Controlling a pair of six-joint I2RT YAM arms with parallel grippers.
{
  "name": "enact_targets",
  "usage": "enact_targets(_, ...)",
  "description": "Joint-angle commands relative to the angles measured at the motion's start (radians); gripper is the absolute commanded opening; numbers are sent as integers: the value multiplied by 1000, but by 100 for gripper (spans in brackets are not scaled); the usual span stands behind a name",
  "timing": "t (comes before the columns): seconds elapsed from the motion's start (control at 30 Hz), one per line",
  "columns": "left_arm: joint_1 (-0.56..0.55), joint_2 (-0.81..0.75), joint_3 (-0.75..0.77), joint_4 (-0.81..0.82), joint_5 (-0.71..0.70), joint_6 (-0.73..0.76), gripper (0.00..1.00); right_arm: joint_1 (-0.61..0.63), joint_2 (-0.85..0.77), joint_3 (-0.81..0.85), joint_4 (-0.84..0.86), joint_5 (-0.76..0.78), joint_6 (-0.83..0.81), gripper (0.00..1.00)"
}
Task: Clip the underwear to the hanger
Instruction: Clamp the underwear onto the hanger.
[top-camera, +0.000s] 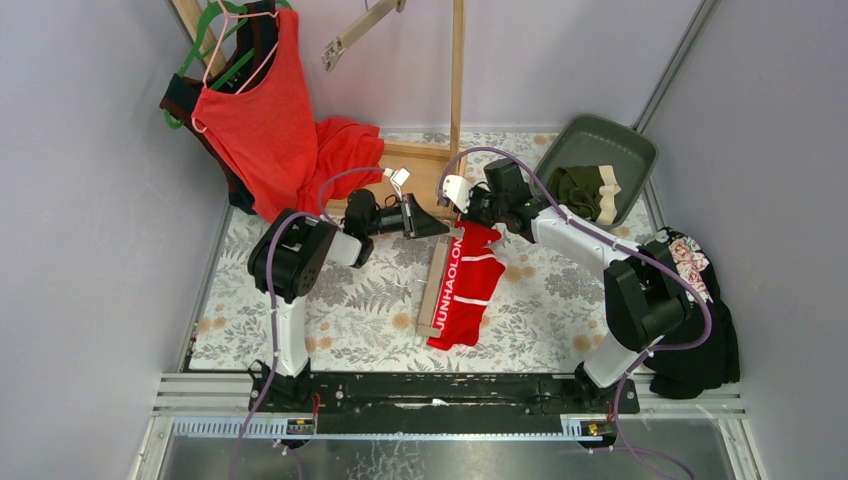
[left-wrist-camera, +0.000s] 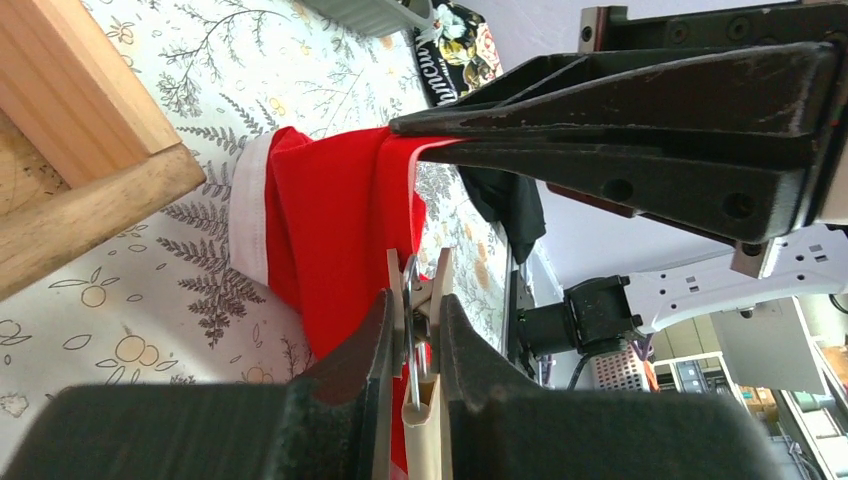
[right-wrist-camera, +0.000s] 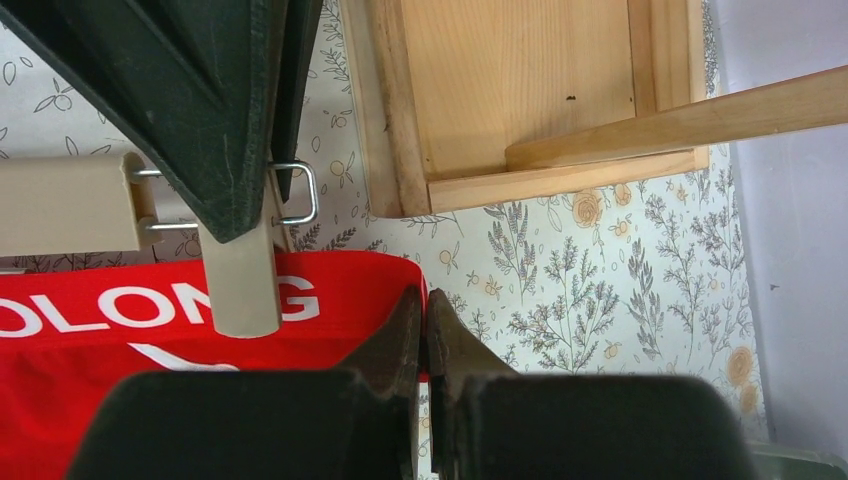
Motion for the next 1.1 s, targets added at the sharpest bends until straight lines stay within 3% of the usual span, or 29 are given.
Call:
enact_targets(0.0, -33, -7, 5, -115, 81, 106, 0, -26, -29, 79, 125, 49, -40, 0)
enact_targets(0.07, -38, -15, 12, -160, 64, 137, 0, -27, -30, 77, 124, 48, -40, 0)
enact_targets(0.17, -39, -26, 16, -196, 48, 156, 23, -27, -40, 67, 131, 46, -41, 0)
enact_targets(0.3, -39, -38, 4, -174, 37, 148, 44, -26, -59, 41, 151, 68, -42, 0)
enact_targets(0.5, -37, -60, -18, -117, 26, 108, 53, -26, -100, -64, 263, 127, -57, 0)
enact_targets(0.73, 42, -220, -178, -2, -129, 62, 65, -31, -125, -127, 337, 143, -46, 0)
enact_targets(0.87, 51, -263, -230, 3, -188, 49, 66, -34, -150, -157, 384, 154, -26, 0)
enact_targets(1.07, 1, -244, -363, 247, -251, -91, 66, -43, -165, -168, 409, 196, 4, 0)
